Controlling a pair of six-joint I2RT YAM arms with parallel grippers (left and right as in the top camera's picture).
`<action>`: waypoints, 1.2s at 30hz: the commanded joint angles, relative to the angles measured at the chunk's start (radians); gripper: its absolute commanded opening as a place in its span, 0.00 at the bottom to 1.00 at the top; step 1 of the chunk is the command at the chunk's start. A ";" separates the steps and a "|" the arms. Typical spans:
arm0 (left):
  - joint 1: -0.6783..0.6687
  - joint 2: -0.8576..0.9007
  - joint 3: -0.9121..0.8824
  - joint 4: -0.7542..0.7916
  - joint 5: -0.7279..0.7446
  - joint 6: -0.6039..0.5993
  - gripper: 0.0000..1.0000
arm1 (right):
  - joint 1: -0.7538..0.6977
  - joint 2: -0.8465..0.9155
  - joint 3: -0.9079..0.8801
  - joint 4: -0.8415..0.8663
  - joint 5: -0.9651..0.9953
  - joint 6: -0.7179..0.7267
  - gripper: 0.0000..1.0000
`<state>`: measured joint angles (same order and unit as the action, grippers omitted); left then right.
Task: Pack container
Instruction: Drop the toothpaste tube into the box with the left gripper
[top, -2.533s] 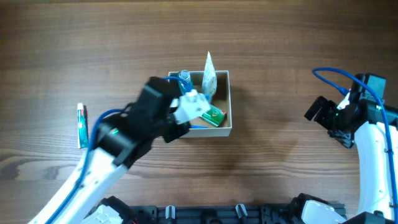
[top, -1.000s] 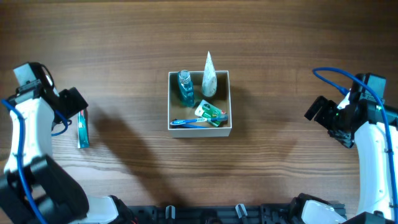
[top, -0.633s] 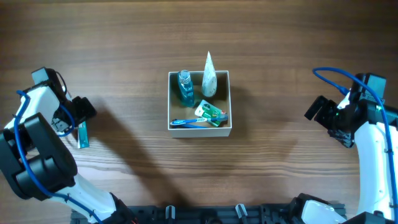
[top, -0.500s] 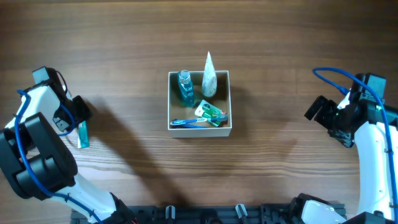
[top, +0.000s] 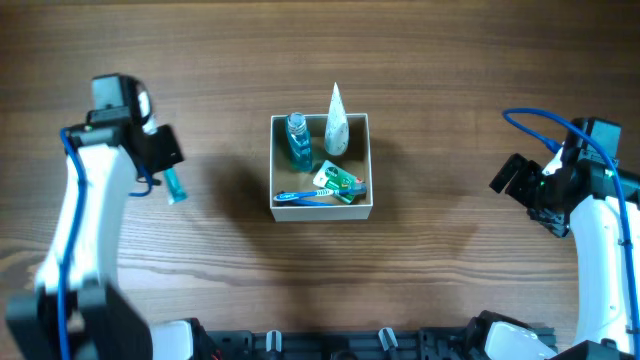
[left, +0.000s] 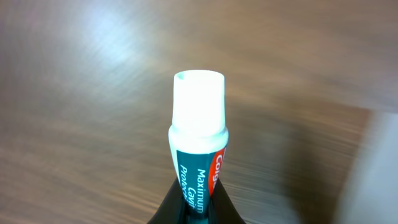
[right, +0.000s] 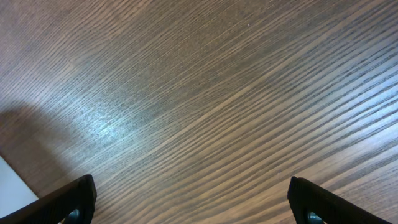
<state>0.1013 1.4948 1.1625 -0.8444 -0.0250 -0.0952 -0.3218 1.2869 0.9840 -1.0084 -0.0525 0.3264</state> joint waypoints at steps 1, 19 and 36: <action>-0.216 -0.172 0.016 0.007 0.017 0.172 0.04 | 0.000 0.004 -0.005 0.002 0.003 -0.012 1.00; -0.745 0.108 0.016 0.186 0.115 0.929 0.07 | 0.000 0.004 -0.005 0.002 0.002 -0.012 1.00; -0.523 -0.210 0.016 0.176 -0.111 0.172 1.00 | 0.179 -0.022 0.135 0.019 0.032 -0.055 0.97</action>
<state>-0.5488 1.3468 1.1656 -0.6788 -0.0677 0.3000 -0.2417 1.2865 1.0233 -1.0241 -0.0444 0.3000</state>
